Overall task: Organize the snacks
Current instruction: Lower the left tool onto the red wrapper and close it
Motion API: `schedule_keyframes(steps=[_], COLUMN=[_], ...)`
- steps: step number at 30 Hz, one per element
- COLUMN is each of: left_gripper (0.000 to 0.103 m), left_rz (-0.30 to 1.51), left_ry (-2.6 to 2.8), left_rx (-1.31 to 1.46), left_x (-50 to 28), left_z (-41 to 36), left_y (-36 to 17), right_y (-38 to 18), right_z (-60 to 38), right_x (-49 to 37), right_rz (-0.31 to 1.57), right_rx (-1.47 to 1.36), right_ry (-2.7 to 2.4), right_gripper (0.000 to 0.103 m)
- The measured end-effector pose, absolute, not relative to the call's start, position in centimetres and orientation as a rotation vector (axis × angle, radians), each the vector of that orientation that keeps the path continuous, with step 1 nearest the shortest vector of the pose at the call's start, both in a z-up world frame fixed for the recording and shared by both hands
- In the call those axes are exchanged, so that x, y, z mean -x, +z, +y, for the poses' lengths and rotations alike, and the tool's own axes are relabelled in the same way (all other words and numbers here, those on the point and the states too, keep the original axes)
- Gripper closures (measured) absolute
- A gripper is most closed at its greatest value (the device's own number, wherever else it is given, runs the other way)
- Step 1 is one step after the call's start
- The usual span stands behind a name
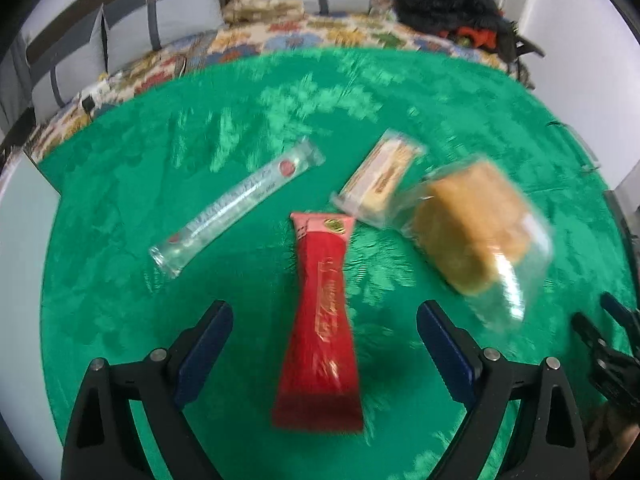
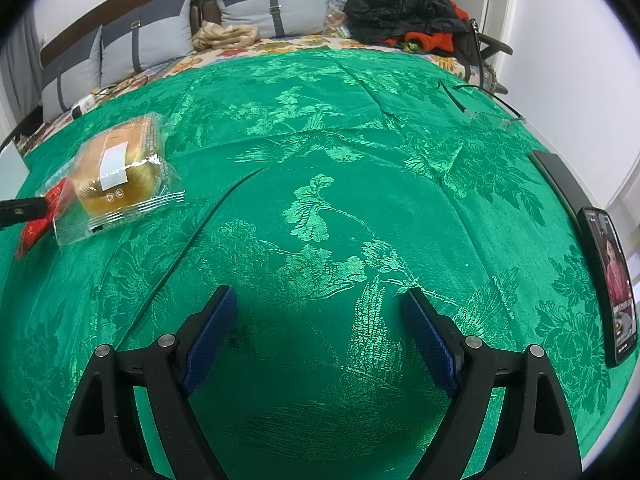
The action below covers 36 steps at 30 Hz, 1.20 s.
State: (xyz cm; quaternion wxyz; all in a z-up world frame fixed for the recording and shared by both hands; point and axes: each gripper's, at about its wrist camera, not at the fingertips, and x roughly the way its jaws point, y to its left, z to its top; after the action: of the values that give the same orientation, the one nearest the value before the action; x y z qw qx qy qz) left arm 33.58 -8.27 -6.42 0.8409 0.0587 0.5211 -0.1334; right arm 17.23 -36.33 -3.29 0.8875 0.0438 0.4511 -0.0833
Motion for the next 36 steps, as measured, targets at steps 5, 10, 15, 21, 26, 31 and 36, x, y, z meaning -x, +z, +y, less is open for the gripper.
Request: schedule_keyframes(steps=[5,10,15,21,26,31,36], left_gripper=[0.016,0.027,0.067,0.084,0.084,0.084,0.084], left_rz=[1.15,1.128,1.109,1.084,1.049,1.043,1.042], left_ry=[-0.258,-0.258,-0.267,-0.284,-0.274,-0.245,-0.203], left_rx=[-0.095,-0.098,-0.133,-0.087,-0.03,0.032,0.016], left_x=[-34.9,-34.8,-34.5,-32.9,-29.7,-26.5,-23.8], left_z=[-7.8,-7.9,-8.2,-7.3,-4.8,-1.2,0.9], left_y=[-8.6,-8.6,-8.0,-7.0,-5.1,-3.8,-4.5], right_y=[-3.3,-3.3,-3.3,-3.3,-3.3,-3.3,-3.3], right_z=[-36.4,-36.4,-36.4,-36.4,-36.4,-36.4,-36.4], right_x=[-17.2,-17.4,-17.3,-17.3,-17.3,-17.3,-17.3], right_rz=[0.938,0.938,0.939,0.939,0.939,0.939,0.939], right_rx=[-0.092,-0.094,-0.094,-0.094,-0.094,-0.094,-0.095], right_ry=[-0.172,-0.17,-0.17,-0.17,-0.17,-0.17,-0.17], right_gripper=[0.015,0.015,0.015,0.015,0.015,0.015,0.015])
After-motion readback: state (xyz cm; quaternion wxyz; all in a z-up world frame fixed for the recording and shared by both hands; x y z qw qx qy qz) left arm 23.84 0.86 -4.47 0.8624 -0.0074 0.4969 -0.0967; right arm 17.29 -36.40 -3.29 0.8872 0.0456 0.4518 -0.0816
